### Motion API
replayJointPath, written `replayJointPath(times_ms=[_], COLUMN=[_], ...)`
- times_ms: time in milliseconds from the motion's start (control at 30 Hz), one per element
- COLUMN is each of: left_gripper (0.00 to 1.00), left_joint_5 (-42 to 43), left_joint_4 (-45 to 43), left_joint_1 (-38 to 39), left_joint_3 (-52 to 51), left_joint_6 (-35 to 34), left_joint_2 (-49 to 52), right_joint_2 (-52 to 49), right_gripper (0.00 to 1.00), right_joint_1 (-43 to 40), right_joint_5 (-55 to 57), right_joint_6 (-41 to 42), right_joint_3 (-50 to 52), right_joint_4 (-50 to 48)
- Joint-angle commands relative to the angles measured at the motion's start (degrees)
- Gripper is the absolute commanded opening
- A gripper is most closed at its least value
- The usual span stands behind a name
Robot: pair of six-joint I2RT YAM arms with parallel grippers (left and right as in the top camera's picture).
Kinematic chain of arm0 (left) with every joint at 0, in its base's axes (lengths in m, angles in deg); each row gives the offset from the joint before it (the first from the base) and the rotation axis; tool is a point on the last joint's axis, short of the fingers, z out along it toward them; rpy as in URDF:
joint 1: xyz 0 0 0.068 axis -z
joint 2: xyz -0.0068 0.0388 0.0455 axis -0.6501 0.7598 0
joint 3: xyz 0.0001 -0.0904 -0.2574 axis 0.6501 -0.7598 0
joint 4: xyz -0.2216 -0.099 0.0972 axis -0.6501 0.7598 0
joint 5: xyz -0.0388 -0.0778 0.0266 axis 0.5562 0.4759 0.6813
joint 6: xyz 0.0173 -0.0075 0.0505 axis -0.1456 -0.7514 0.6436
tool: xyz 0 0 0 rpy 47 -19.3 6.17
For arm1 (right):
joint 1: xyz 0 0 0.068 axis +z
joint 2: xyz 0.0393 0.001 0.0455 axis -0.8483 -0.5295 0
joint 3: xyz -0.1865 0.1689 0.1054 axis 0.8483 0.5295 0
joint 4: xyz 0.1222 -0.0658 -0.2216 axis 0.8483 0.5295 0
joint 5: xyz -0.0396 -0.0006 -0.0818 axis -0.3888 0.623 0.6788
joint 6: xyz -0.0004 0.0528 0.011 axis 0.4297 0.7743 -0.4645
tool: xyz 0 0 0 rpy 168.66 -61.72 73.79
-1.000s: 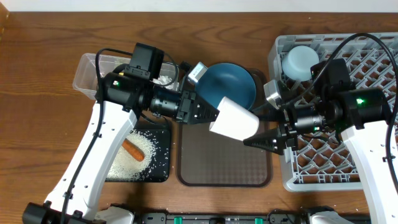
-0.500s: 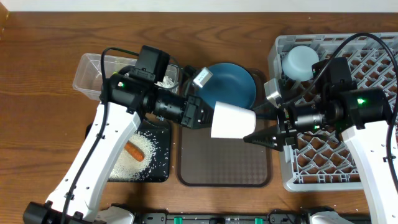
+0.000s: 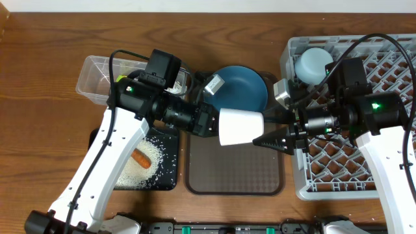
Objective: Sort waste into correct bins and load items into the dishwasher rack
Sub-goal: 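Open the left gripper and pull the pink cup away rightward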
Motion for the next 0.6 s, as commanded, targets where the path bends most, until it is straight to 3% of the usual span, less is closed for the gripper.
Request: replayJointPath(times_ms=[0,200,433,567], left_gripper=[0.16,0.15,0.15,0.15], left_joint_5=[-3.63,-3.61,-3.61,-3.61], left_joint_4=[1.05,1.01,0.81,0.83], left_joint_1=[2.05,2.05,2.03,2.03], left_joint_3=[0.11,0.11,0.11,0.11], left_joint_6=[0.42,0.44,0.44,0.44], left_joint_2=[0.07,0.07,0.07,0.07], right_joint_2=[0.42,0.42,0.42,0.42], right_gripper=[0.42,0.44,0.58,0.59], right_joint_1=[0.44,0.83,2.10,2.12], right_joint_5=[-3.19,-3.26,-2.75,-2.78], right_joint_6=[1.60,1.60,1.57,1.57], right_joint_3=[-1.01,-0.96,-0.96,-0.94], right_joint_4=[-1.70,-1.55,-1.62,-1.77])
